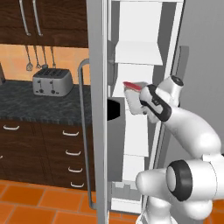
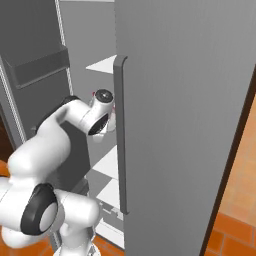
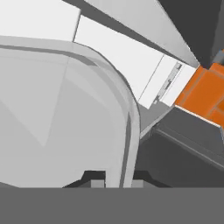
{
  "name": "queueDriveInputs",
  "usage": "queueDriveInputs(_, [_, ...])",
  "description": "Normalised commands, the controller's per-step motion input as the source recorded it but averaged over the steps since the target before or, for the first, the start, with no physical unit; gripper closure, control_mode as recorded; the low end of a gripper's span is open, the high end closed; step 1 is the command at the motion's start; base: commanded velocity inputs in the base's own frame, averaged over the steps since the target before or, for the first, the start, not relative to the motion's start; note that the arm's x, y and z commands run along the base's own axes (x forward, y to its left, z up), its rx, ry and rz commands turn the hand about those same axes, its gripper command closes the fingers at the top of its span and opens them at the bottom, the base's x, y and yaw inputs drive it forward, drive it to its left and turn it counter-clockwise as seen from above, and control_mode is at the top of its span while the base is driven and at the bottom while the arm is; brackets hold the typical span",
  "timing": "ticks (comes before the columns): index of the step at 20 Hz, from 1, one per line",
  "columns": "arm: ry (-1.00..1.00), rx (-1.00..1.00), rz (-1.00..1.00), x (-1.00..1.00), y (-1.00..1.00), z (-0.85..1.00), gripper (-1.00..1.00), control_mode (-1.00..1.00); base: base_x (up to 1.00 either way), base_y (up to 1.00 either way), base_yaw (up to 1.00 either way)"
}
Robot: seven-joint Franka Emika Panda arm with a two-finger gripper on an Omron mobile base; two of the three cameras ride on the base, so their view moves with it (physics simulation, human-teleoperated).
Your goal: Take the meat container that has the steak and place it on the second highest rack of the freezer. Then take the vegetable container that has the corn and sweet potato and place it on the highest rack of the freezer.
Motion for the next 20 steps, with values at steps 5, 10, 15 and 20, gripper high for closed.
queueDriveInputs(5, [0.03, -0.04, -0.09, 0.63, 0.02, -0.28, 1.0, -1.0, 0.0, 0.0, 0.0])
queueDriveInputs(10, [0.04, -0.02, -0.02, 0.5, -0.07, -0.16, 1.0, -1.0, 0.0, 0.0, 0.0])
queueDriveInputs(15, [0.07, 0.0, 0.0, 0.53, -0.11, 0.0, 1.0, -1.0, 0.0, 0.0, 0.0])
queueDriveInputs(20, [0.04, 0.01, 0.0, 0.63, 0.0, -0.03, 1.0, -1.0, 0.0, 0.0, 0.0])
